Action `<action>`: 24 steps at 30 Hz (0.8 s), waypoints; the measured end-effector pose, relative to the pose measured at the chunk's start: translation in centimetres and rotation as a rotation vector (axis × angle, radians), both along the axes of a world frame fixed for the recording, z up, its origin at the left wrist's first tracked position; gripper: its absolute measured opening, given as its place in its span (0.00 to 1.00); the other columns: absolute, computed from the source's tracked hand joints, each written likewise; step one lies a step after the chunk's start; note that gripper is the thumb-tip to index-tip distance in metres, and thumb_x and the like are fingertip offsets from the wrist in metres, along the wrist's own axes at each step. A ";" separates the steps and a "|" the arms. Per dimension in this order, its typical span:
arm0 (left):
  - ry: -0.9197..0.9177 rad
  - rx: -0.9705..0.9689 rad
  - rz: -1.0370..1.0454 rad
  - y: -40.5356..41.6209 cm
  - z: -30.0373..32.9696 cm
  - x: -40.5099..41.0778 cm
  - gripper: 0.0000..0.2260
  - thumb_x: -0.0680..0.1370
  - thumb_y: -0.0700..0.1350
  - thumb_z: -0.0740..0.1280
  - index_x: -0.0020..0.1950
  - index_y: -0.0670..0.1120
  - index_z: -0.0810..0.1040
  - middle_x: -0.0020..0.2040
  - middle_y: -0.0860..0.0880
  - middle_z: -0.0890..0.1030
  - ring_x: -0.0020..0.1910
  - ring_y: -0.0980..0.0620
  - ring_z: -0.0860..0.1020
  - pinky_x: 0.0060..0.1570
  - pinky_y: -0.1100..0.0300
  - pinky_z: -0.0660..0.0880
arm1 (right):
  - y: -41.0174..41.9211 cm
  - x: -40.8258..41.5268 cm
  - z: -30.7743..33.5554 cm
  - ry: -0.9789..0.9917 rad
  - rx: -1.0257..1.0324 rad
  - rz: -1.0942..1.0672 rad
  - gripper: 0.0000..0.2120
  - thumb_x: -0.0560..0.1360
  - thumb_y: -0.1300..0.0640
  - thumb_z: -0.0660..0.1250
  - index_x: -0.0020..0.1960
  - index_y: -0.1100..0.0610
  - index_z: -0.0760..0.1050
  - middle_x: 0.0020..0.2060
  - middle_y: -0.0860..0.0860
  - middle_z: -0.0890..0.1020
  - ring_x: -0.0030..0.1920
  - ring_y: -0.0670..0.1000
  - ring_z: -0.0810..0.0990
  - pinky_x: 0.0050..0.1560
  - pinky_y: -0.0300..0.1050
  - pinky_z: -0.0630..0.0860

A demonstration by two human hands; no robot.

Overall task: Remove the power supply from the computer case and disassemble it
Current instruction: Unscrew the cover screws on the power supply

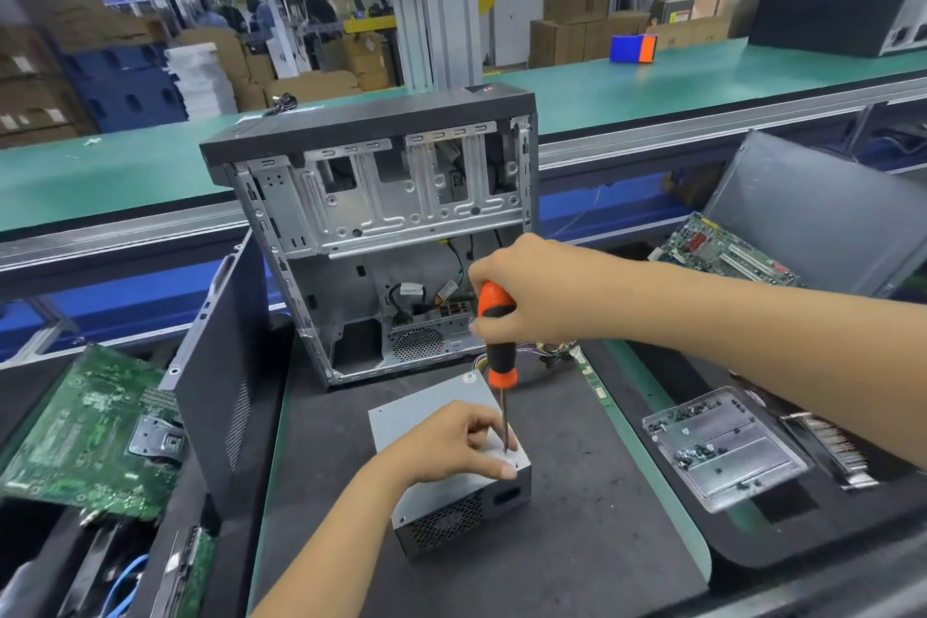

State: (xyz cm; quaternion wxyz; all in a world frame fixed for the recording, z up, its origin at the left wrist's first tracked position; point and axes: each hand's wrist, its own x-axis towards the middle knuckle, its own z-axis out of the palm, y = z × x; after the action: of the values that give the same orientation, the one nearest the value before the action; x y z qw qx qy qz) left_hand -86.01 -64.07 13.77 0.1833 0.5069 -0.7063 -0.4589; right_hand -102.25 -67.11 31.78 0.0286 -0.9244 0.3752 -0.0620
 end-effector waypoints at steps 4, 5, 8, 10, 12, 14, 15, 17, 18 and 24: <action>0.018 -0.039 0.018 0.2 -0.9 0.3 0.06 0.72 0.49 0.76 0.45 0.51 0.82 0.28 0.56 0.58 0.29 0.56 0.57 0.30 0.64 0.55 | -0.6 -0.5 1.0 -0.045 0.004 -0.009 0.14 0.74 0.46 0.66 0.42 0.57 0.73 0.30 0.49 0.74 0.31 0.50 0.72 0.32 0.45 0.71; 0.043 -0.050 0.044 0.3 -1.0 0.2 0.04 0.74 0.49 0.75 0.43 0.52 0.82 0.27 0.56 0.58 0.29 0.56 0.57 0.30 0.64 0.55 | -0.7 -0.5 1.1 -0.051 0.003 -0.012 0.14 0.74 0.46 0.66 0.42 0.57 0.73 0.30 0.49 0.74 0.31 0.51 0.72 0.33 0.46 0.72; 0.108 -0.080 0.116 0.4 -1.4 0.1 0.08 0.77 0.48 0.71 0.38 0.54 0.81 0.26 0.56 0.60 0.27 0.57 0.57 0.29 0.66 0.56 | -1.0 -0.6 1.3 -0.065 0.012 -0.023 0.15 0.74 0.47 0.67 0.42 0.59 0.75 0.28 0.50 0.74 0.29 0.50 0.71 0.32 0.45 0.71; 0.134 -0.091 0.133 0.6 -1.6 0.2 0.08 0.78 0.48 0.70 0.38 0.53 0.82 0.27 0.52 0.62 0.28 0.55 0.57 0.29 0.64 0.55 | -1.1 -0.7 1.3 -0.082 0.016 -0.036 0.15 0.73 0.47 0.67 0.41 0.59 0.74 0.27 0.49 0.73 0.27 0.48 0.69 0.28 0.43 0.68; 0.154 -0.101 0.153 0.8 -1.8 0.4 0.09 0.79 0.48 0.69 0.39 0.51 0.82 0.28 0.50 0.61 0.28 0.55 0.57 0.29 0.64 0.55 | -1.3 -0.7 1.1 -0.101 0.013 -0.051 0.15 0.73 0.46 0.67 0.40 0.59 0.74 0.27 0.48 0.73 0.26 0.47 0.69 0.27 0.41 0.65; 0.159 -0.118 0.203 0.9 -1.9 0.9 0.08 0.79 0.47 0.69 0.39 0.52 0.82 0.26 0.54 0.60 0.27 0.56 0.57 0.28 0.65 0.56 | -1.6 -0.6 0.9 -0.123 0.012 -0.059 0.16 0.73 0.45 0.68 0.40 0.58 0.74 0.28 0.48 0.73 0.27 0.46 0.69 0.27 0.41 0.64; 0.159 -0.123 0.235 0.9 -1.9 1.1 0.08 0.78 0.47 0.70 0.39 0.52 0.81 0.26 0.55 0.60 0.26 0.56 0.57 0.28 0.66 0.56 | -1.7 -0.6 0.8 -0.137 0.019 -0.066 0.16 0.73 0.45 0.68 0.40 0.58 0.74 0.29 0.48 0.73 0.28 0.46 0.70 0.27 0.41 0.64; 0.134 -0.128 0.304 1.0 -1.9 1.4 0.04 0.75 0.48 0.73 0.42 0.51 0.80 0.26 0.57 0.60 0.26 0.57 0.58 0.28 0.66 0.58 | -2.0 -0.5 0.6 -0.157 0.035 -0.079 0.16 0.73 0.44 0.68 0.40 0.57 0.73 0.30 0.49 0.74 0.29 0.45 0.71 0.27 0.41 0.65; 0.118 -0.129 0.332 0.9 -2.0 1.5 0.06 0.74 0.49 0.74 0.44 0.50 0.79 0.26 0.57 0.60 0.26 0.58 0.59 0.28 0.66 0.58 | -2.1 -0.5 0.6 -0.163 0.043 -0.083 0.16 0.73 0.44 0.67 0.40 0.57 0.73 0.31 0.49 0.75 0.29 0.45 0.71 0.27 0.40 0.65; 0.096 -0.200 0.399 1.2 -1.9 1.1 0.10 0.80 0.44 0.66 0.39 0.52 0.79 0.29 0.54 0.68 0.27 0.59 0.62 0.30 0.65 0.60 | -2.7 0.1 0.6 -0.216 0.046 -0.077 0.15 0.72 0.44 0.68 0.39 0.56 0.74 0.31 0.48 0.75 0.27 0.45 0.71 0.26 0.38 0.67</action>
State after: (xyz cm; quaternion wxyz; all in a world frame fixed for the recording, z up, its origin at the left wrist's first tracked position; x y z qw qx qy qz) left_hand -84.93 -62.83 11.82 0.3532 0.5934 -0.6246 -0.3647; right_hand -102.15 -69.80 32.35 0.0876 -0.8963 0.4067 -0.1537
